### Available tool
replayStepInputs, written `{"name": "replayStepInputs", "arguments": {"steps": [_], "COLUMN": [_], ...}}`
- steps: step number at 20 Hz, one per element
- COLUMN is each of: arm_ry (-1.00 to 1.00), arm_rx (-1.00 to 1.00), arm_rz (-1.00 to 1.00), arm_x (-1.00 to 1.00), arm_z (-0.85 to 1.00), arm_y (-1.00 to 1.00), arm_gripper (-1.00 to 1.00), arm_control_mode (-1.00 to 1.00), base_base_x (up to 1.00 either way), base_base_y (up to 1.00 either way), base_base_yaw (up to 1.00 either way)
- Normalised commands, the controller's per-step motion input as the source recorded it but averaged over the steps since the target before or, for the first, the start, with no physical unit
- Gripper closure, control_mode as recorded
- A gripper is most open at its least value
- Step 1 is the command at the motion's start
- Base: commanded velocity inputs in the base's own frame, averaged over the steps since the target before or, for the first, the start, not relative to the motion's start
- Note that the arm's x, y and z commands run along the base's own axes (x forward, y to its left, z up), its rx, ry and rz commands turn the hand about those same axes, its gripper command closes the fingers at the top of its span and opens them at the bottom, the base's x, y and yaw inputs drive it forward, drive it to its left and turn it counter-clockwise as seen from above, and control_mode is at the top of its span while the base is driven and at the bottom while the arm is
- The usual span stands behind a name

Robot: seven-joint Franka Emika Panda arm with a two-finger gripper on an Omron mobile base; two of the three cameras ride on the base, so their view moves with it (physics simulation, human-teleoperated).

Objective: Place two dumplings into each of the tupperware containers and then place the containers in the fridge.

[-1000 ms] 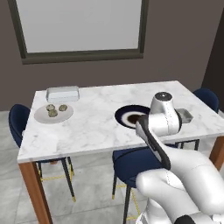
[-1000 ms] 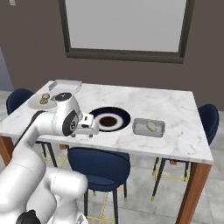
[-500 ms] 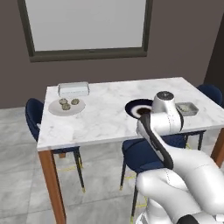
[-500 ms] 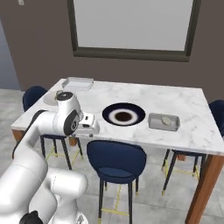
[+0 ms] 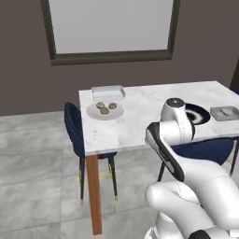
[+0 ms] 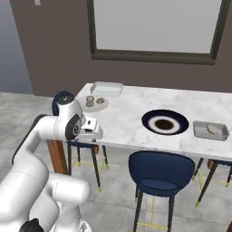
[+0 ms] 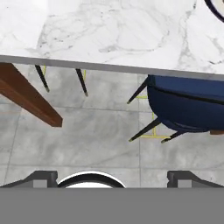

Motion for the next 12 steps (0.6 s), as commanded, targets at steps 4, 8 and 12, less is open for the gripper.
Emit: {"name": "replayStepInputs", "arguments": {"steps": [4, 8, 12], "arm_ry": [0.0, 0.0, 0.0], "arm_rx": [0.0, 0.0, 0.0], "arm_rz": [0.0, 0.0, 0.0], "arm_x": [0.0, 0.0, 0.0], "arm_z": [0.0, 0.0, 0.0], "arm_y": [0.0, 0.0, 0.0], "arm_gripper": [-1.0, -1.0, -1.0], "arm_control_mode": [1.0, 1.0, 1.0], "base_base_x": [0.29, 0.55, 0.74], "base_base_y": [0.79, 0.69, 0.14], "base_base_yaw": [0.0, 0.0, 0.0]}}
